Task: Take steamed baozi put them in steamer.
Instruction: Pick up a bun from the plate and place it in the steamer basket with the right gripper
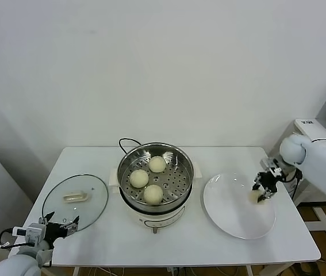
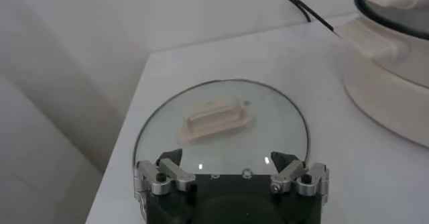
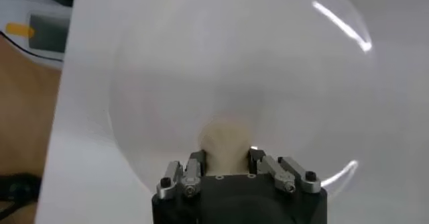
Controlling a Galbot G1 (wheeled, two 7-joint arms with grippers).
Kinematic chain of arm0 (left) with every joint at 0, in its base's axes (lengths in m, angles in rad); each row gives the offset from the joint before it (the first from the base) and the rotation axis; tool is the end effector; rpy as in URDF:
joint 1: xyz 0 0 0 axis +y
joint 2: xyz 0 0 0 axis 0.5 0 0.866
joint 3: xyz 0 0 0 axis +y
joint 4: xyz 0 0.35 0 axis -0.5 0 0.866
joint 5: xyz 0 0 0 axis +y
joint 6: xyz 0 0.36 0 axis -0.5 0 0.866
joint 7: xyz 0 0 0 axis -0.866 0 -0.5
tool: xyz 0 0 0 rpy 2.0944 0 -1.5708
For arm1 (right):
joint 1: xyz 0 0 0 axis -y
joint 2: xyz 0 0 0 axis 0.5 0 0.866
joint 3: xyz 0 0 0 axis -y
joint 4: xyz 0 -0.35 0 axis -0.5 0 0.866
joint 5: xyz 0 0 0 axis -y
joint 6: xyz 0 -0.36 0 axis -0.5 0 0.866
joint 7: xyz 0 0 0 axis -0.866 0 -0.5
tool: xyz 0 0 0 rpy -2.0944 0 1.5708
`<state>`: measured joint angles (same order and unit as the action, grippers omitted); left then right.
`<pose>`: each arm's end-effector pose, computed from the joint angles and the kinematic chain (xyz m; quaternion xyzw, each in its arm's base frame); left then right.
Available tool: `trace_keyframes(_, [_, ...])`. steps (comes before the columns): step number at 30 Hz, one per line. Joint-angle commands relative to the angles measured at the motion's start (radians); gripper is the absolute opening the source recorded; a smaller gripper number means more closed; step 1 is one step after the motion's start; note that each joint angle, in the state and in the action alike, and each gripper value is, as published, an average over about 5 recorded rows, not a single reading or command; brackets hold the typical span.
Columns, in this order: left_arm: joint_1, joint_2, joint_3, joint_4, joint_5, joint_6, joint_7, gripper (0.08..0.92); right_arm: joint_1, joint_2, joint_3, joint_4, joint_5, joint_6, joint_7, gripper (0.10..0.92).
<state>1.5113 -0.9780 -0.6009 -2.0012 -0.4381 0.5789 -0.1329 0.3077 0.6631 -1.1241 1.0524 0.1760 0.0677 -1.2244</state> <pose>0.2238 0.1326 -0.2816 -0.0045 -0.9475 -0.1079 0.3009 0.5526 -0.2245 -0.1458 0.5683 -0.5171 0.5037 0.3949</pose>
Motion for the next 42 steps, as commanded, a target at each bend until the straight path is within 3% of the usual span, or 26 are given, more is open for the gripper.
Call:
trace_keyframes(1, [0.0, 0.003, 0.001, 0.001, 0.0, 0.001, 0.0, 0.823, 0.529, 0.072, -0.468, 0.147, 0.431, -0.188, 0.005, 0.399])
trace_keyframes(12, [-0.007, 0.013, 0.009, 0.004, 0.0, 0.004, -0.001, 0.823, 0.636, 0.231, -0.535, 0.215, 0.66, -0.376, 0.107, 0.399])
trace_keyframes(21, [-0.01, 0.013, 0.007, 0.011, -0.001, 0.004, -0.001, 0.823, 0.603, 0.339, -0.507, 0.255, 0.733, -0.468, 0.224, 0.399])
trace_keyframes(42, [-0.013, 0.024, 0.006, 0.036, -0.009, -0.006, 0.001, 0.823, 0.371, 0.493, -0.459, 0.231, 0.698, -0.573, 0.403, 0.399])
